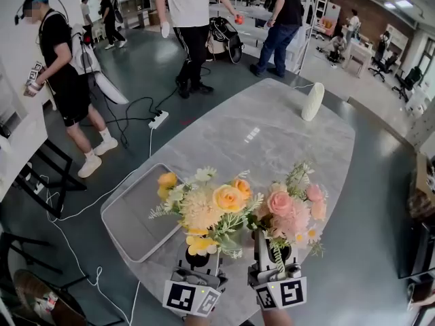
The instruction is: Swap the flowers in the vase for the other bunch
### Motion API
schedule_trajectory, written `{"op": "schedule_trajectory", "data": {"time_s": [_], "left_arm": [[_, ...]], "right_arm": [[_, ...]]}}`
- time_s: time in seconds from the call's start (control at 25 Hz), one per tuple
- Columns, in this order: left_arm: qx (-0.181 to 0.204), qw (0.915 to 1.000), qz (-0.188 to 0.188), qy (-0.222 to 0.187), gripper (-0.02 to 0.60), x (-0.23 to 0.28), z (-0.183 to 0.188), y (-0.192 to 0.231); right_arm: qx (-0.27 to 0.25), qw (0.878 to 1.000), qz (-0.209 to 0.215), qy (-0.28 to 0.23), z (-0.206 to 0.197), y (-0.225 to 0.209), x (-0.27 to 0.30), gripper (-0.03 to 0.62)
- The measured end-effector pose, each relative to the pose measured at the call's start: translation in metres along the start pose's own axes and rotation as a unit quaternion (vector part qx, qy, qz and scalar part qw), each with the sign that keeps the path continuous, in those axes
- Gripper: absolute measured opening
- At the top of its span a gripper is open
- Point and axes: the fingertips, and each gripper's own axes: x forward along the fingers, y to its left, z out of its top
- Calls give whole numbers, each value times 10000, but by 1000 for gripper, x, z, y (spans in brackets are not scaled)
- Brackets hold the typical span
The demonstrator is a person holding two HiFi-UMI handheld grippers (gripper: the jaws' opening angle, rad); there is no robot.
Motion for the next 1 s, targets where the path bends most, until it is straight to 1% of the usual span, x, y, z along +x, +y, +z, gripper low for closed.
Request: {"op": "schedule_trajectory", "data": {"time_s": [0.16,0.36,0.6,1.0], "left_arm": [[-28,10000,5,-15,83,0,1,2],[-41,10000,4,14,83,0,-1,2],[-72,10000,9,55,84,0,-4,3],[-97,9999,62,111,83,-1,-5,3]], "right_arm": [[10,10000,-17,-23,0,-2,-3,147],[-103,9999,117,10,0,2,-6,189],[-293,9991,242,162,-4,6,-12,211],[-268,9989,163,360,-12,4,-21,225]]}}
